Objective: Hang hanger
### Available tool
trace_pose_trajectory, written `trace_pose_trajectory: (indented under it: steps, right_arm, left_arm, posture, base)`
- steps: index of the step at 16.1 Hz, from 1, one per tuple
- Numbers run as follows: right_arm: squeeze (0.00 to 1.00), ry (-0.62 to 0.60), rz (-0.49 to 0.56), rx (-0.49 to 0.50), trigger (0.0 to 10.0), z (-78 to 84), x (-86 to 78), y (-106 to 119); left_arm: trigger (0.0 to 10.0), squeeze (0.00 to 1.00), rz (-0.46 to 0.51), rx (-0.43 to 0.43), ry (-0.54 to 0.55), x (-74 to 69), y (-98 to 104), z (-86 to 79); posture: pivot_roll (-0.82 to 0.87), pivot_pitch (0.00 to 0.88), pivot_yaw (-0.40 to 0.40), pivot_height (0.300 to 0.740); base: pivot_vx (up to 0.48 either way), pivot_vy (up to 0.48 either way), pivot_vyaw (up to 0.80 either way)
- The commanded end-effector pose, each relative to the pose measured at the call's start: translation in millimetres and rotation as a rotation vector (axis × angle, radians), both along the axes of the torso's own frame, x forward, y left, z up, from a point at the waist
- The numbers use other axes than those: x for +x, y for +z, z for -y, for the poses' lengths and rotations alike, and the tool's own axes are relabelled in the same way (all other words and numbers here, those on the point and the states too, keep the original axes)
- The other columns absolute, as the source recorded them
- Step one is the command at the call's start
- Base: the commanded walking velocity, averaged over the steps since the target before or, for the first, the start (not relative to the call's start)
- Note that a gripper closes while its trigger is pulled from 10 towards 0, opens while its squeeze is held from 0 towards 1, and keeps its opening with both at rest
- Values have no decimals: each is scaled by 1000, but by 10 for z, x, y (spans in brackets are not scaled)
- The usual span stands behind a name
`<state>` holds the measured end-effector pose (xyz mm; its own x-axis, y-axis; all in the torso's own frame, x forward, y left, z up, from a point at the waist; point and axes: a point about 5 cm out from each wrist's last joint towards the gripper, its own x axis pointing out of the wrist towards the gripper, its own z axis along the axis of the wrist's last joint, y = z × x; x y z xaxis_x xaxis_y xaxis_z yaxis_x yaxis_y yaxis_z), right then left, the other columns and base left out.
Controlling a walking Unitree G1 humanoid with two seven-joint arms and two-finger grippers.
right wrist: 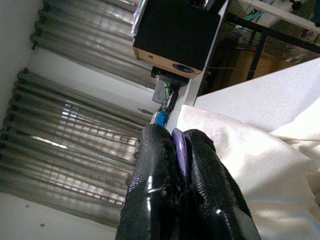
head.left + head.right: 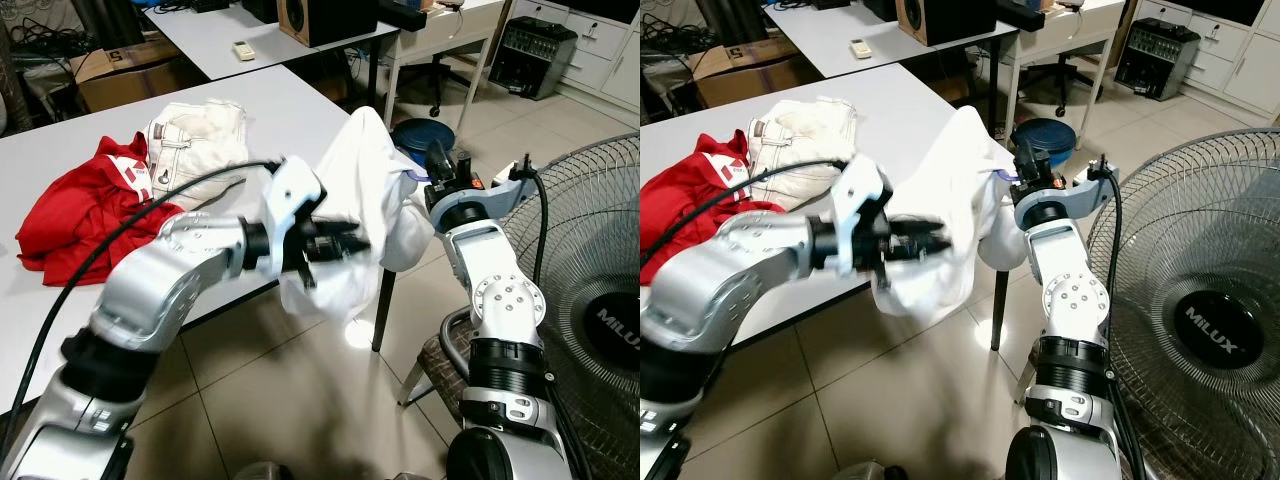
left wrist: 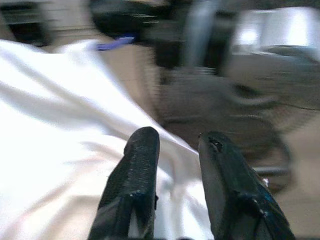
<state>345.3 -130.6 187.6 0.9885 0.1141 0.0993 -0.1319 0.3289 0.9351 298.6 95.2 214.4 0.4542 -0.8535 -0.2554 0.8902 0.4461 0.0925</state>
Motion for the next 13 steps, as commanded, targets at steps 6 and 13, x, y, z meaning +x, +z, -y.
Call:
trace_pose_trajectory:
  steps: [6, 13]
  right_arm:
    - [0, 16, 63, -161, 0, -136, 26, 106]
    - [0, 138, 160, -343, 10000, -261, -274, 232]
  left_arm:
    - [10000, 1000, 120, 129, -51, -89, 96, -220]
    - [10000, 220, 33, -121, 680, -362, -201, -1283]
  posture:
    - [-23, 4, 61, 740]
    - [56, 123, 25, 740]
  base:
    - [0, 0, 0]
    - [0, 0, 0]
